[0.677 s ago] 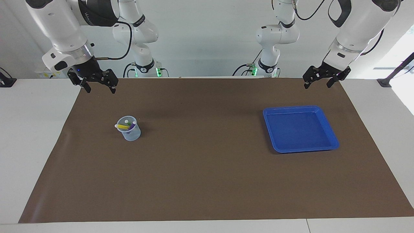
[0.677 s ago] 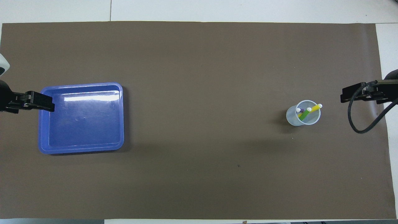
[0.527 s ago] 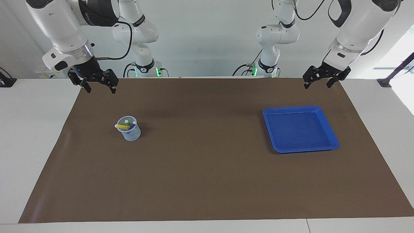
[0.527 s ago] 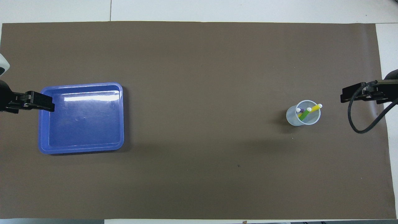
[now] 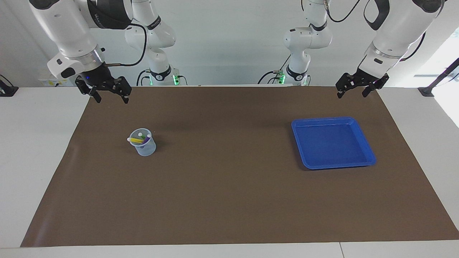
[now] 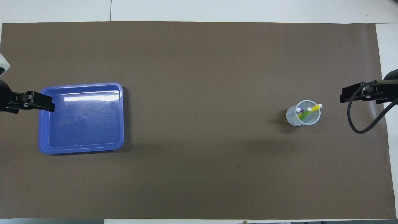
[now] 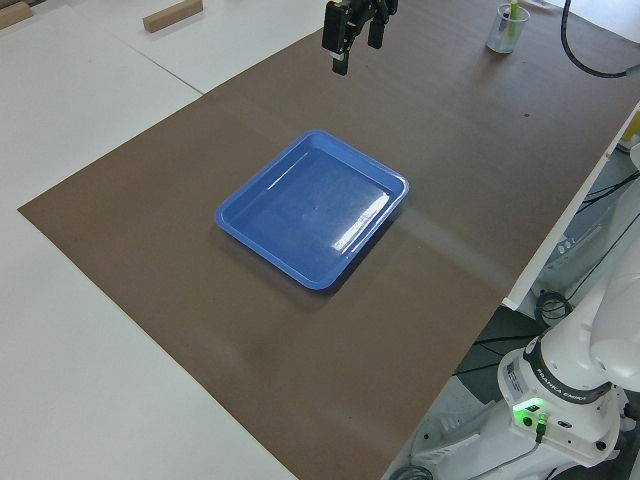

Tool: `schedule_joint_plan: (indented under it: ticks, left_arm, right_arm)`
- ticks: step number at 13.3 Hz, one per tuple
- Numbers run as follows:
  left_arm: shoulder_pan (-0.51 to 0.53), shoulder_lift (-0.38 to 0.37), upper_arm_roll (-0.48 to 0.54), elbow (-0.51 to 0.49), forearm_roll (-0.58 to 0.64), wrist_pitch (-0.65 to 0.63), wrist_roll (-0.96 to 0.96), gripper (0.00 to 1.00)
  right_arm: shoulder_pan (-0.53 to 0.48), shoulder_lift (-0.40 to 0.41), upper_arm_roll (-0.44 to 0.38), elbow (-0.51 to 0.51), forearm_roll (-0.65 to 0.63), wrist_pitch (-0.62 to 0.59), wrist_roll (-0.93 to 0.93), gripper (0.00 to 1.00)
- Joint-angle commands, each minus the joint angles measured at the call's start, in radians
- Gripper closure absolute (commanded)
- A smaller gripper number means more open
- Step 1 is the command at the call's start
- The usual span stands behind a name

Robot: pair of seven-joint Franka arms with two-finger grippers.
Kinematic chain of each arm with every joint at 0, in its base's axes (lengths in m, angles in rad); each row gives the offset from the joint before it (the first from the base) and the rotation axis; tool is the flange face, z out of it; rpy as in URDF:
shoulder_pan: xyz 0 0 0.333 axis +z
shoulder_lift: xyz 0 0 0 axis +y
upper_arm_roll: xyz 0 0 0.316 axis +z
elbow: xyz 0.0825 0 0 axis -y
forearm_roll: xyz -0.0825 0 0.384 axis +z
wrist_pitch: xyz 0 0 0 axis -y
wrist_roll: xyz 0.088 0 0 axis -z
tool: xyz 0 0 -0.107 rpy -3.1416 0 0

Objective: Right arm passes pens to left for tray arrangement

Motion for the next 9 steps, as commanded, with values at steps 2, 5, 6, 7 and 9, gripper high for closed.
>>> schedule_joint_plan:
  ticks: [2, 5, 6, 7, 9]
  left_arm:
    - [0.004, -0.022, -0.001, -0.023, 0.011, 0.013, -0.01, 0.0]
    - [0.004, -0.022, -0.001, -0.023, 0.011, 0.013, -0.01, 0.0]
    - [0.004, -0.022, -0.001, -0.023, 0.011, 0.013, -0.01, 0.0]
    - [0.004, -0.022, -0.001, -0.023, 0.011, 0.013, -0.01, 0.0]
    - [0.004, -0.022, -0.001, -0.023, 0.011, 0.013, -0.01, 0.0]
  right_arm:
    - [-0.017, -0.02, 0.009, -0.029, -0.004, 0.032, 0.014, 0.0]
    - [-0.018, -0.037, 0.01, -0.08, -0.004, 0.081, 0.014, 0.0]
    - [-0.017, -0.039, 0.01, -0.098, -0.004, 0.099, 0.014, 0.0]
    - [-0.015, -0.039, 0.01, -0.109, -0.006, 0.115, 0.014, 0.0]
    - [-0.014, -0.039, 0.016, -0.152, -0.006, 0.152, 0.014, 0.0]
